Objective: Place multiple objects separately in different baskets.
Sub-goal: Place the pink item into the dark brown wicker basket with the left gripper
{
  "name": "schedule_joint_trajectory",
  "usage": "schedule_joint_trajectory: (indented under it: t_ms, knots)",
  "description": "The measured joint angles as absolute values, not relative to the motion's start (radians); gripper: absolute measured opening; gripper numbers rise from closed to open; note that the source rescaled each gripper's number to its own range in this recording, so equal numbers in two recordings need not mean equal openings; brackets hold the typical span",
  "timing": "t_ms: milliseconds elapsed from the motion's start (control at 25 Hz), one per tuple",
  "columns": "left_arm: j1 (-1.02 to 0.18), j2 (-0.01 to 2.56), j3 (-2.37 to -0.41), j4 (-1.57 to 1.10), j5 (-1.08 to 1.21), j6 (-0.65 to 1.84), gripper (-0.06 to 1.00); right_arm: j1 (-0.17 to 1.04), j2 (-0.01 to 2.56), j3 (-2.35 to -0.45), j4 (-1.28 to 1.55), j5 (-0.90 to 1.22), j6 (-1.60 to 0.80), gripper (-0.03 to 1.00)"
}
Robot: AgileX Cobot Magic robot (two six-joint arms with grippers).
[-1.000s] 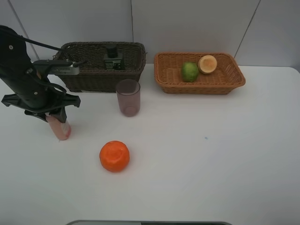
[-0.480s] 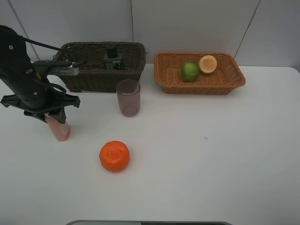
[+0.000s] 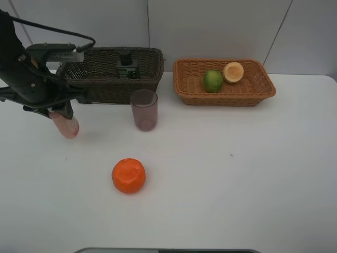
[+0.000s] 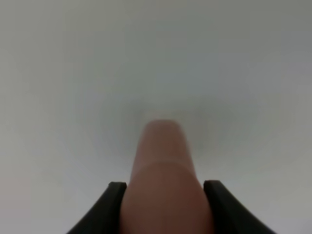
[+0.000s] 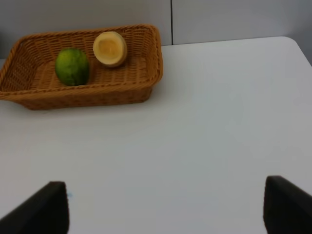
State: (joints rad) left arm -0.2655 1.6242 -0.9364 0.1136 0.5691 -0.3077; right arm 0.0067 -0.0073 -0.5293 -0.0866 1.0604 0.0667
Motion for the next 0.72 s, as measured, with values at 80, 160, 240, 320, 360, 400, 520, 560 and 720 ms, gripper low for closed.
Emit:
schedule_joint_trajectory:
  t_ms: [80, 160, 240, 320, 360, 400, 520, 560, 720]
  knots:
    - [-0.265, 1.603, -0.999, 0.143, 0.615, -0.308, 0.37, 0.007, -0.007, -0.529, -0.087, 1.060, 0.067, 0.69]
    - [-0.265, 1.602, -1.066, 0.168, 0.642, -0.308, 0.37, 0.007, -0.007, -0.529, -0.087, 1.060, 0.067, 0.69]
    - [-0.265, 1.613, -1.140, 0.183, 0.647, -0.303, 0.37, 0.007, -0.007, -0.529, -0.087, 1.060, 0.067, 0.69]
    - [-0.266, 1.641, -1.221, 0.193, 0.647, -0.279, 0.37, 0.007, -0.007, -0.529, -0.087, 1.060, 0.067, 0.69]
    - [-0.266, 1.663, -1.267, 0.196, 0.648, -0.271, 0.37, 0.007, -0.007, -0.529, -0.087, 1.060, 0.067, 0.69]
    - [-0.267, 1.686, -1.313, 0.198, 0.648, -0.261, 0.37, 0.007, -0.007, -0.529, -0.087, 1.060, 0.067, 0.69]
    - [-0.267, 1.774, -1.427, 0.198, 0.647, -0.253, 0.37, 0.007, -0.007, -0.529, -0.087, 1.060, 0.067, 0.69]
    - [-0.267, 1.799, -1.462, 0.198, 0.643, -0.251, 0.37, 0.007, -0.007, -0.529, -0.087, 1.060, 0.067, 0.69]
    - [-0.267, 1.912, -1.572, 0.210, 0.608, -0.244, 0.37, 0.007, -0.007, -0.529, -0.087, 1.060, 0.067, 0.69]
